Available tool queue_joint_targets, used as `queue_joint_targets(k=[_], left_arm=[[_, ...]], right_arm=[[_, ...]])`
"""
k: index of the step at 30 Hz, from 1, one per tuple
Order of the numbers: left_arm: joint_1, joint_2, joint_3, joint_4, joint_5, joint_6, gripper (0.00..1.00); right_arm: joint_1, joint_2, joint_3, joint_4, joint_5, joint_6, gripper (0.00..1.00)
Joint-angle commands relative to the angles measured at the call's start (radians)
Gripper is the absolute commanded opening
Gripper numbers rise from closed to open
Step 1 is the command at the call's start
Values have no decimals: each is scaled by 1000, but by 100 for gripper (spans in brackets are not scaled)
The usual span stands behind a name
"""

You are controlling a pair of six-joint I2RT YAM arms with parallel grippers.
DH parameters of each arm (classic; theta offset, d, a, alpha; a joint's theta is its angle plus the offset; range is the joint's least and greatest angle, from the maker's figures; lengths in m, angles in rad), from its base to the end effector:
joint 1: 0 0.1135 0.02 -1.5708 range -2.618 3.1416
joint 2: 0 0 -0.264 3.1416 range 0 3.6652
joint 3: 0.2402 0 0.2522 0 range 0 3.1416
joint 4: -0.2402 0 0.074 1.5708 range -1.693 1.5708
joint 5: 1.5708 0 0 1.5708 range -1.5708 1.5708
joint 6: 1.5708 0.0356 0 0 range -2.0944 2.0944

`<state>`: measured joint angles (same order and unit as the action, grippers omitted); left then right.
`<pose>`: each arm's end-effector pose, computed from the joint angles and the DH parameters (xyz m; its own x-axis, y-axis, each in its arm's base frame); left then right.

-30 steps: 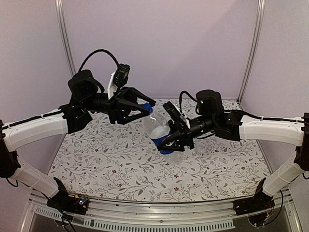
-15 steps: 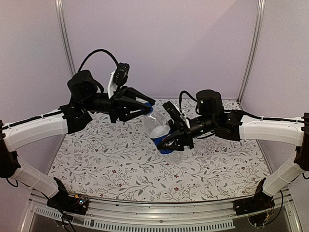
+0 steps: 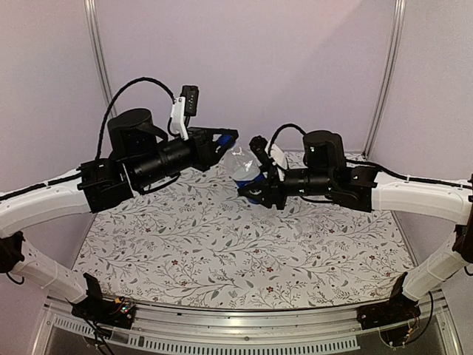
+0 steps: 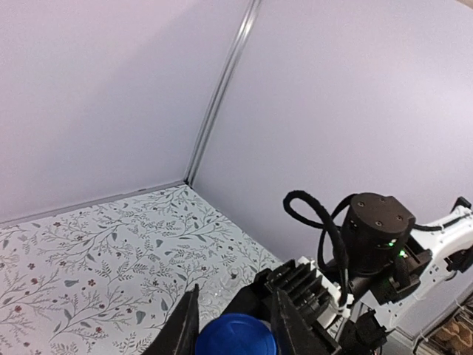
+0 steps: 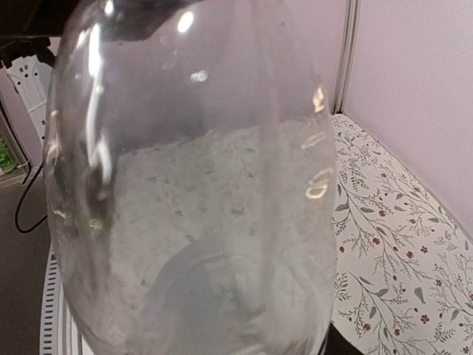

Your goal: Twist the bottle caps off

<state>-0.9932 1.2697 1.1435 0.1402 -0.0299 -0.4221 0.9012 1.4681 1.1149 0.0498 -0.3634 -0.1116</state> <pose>0.1657 -0.2523 0.3958 -0.3294 -0.2445 -0.9120 0.7522 0.5159 -0.4100 0.2048 0.2791 0.3156 -0.0792 -0.2678 -0.9602 -0.9582 0.2861 -0.0007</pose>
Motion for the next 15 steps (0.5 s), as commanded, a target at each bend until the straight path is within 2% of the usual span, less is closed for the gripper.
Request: queue_joint_targets(k=[1, 5, 8, 15], left_arm=[[-70, 55, 74, -112, -336, -14, 3], [-74, 74, 100, -118, -343, -11, 5], [-73, 65, 97, -105, -325, 18, 14], [-38, 26, 75, -66, -134, 61, 55]], right_arm=[[-16, 13, 31, -45, 193, 23, 45], [-17, 14, 19, -41, 178, 21, 45], [-16, -2, -10, -30, 140, 12, 45], [-21, -46, -63, -8, -14, -18, 45]])
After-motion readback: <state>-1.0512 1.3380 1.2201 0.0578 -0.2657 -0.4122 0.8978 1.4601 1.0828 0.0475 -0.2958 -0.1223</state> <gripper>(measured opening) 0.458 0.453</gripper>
